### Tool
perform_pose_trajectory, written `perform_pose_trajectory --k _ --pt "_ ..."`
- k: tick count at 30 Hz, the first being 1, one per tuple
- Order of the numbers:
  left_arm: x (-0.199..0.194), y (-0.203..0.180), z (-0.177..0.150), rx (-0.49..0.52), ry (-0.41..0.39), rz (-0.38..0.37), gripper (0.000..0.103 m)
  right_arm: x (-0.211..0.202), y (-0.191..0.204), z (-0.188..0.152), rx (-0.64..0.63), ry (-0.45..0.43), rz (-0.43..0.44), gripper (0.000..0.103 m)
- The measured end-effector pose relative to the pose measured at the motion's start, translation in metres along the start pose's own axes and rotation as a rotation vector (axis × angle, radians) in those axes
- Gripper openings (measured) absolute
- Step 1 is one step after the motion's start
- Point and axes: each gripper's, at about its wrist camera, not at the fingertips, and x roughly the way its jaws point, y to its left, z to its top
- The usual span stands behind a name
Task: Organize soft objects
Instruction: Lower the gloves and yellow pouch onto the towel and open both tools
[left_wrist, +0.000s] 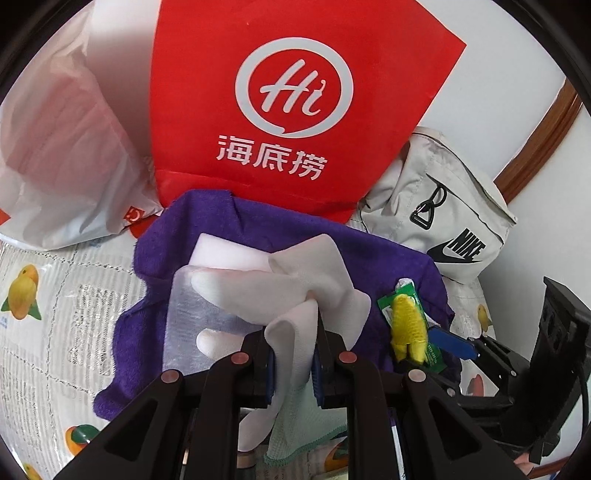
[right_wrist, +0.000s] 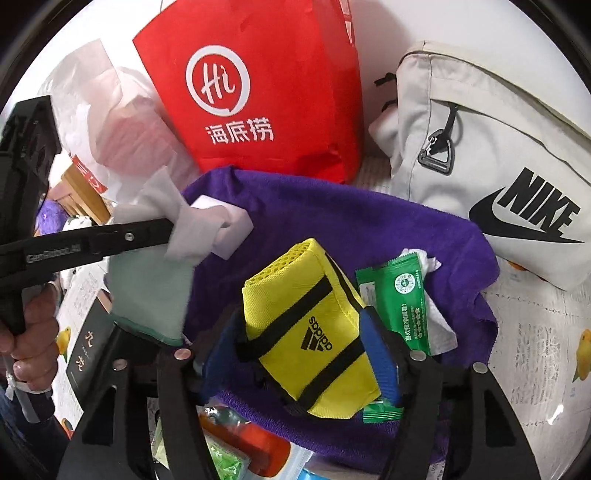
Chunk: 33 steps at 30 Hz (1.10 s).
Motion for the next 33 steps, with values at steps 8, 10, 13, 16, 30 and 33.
perform_pose_trajectory --k 8,10,13,16,30,33 --pt "0.013 -0.011 -0.001 0.015 0.019 -0.017 0.015 -0.03 -0.005 -0.008 0.03 -0.043 -0.014 0.066" --pt "0.018 -0.012 -0.002 0.02 0.027 -0.014 0.015 -0.04 -0.008 -0.012 0.036 -0.054 -0.025 0.066" --pt "0.027 -0.015 -0.002 0.029 0.05 -0.013 0.015 -0.053 -0.011 -0.019 0.048 -0.073 -0.029 0.066" --pt "0.034 -0.019 -0.002 0.031 0.066 -0.021 0.015 -0.061 -0.014 -0.025 0.059 -0.082 -0.032 0.066" --pt "0.017 -0.012 -0.007 0.051 0.028 -0.056 0.015 -0.07 -0.03 -0.041 0.111 -0.092 -0.044 0.066" --pt "0.021 -0.013 -0.002 0.044 0.031 -0.067 0.015 -0.07 -0.034 -0.043 0.127 -0.092 -0.044 0.066"
